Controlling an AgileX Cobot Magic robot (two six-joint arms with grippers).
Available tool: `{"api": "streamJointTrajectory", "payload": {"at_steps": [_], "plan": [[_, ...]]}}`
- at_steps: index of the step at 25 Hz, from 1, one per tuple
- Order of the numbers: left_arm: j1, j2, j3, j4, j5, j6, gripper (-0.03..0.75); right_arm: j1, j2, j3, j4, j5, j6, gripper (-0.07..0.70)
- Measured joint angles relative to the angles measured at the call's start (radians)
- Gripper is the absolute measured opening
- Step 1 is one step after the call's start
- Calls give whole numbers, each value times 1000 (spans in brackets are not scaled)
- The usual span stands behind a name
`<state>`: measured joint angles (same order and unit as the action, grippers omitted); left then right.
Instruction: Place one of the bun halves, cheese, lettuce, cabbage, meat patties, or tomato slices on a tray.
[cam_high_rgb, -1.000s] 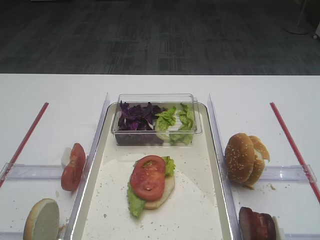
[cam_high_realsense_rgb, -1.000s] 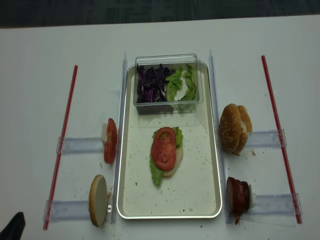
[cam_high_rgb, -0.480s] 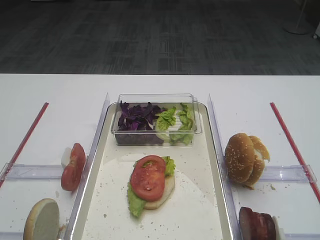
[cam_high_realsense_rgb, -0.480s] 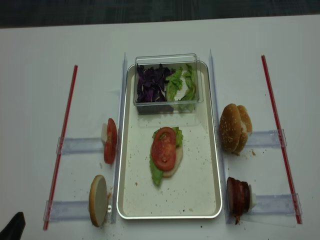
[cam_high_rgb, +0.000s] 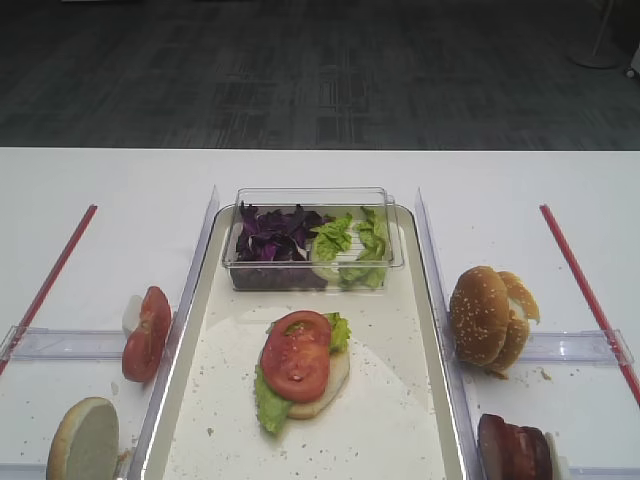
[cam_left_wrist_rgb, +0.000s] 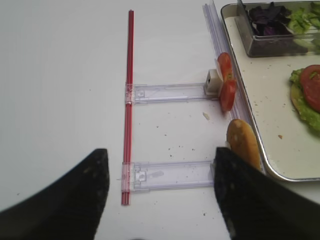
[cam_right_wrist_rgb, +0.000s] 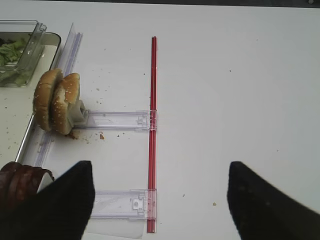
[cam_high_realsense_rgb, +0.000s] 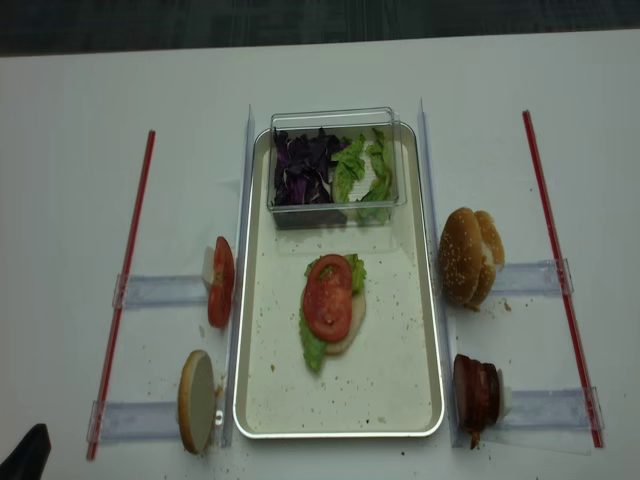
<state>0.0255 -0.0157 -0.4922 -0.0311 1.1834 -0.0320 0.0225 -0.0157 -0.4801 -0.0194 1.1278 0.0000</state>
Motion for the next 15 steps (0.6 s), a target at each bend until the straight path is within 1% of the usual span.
{"api": "streamJointTrajectory", "payload": {"at_steps": [15], "plan": [[0, 0, 0, 0, 0, 0, 419, 0, 0, 0, 0, 0, 0, 571]]}}
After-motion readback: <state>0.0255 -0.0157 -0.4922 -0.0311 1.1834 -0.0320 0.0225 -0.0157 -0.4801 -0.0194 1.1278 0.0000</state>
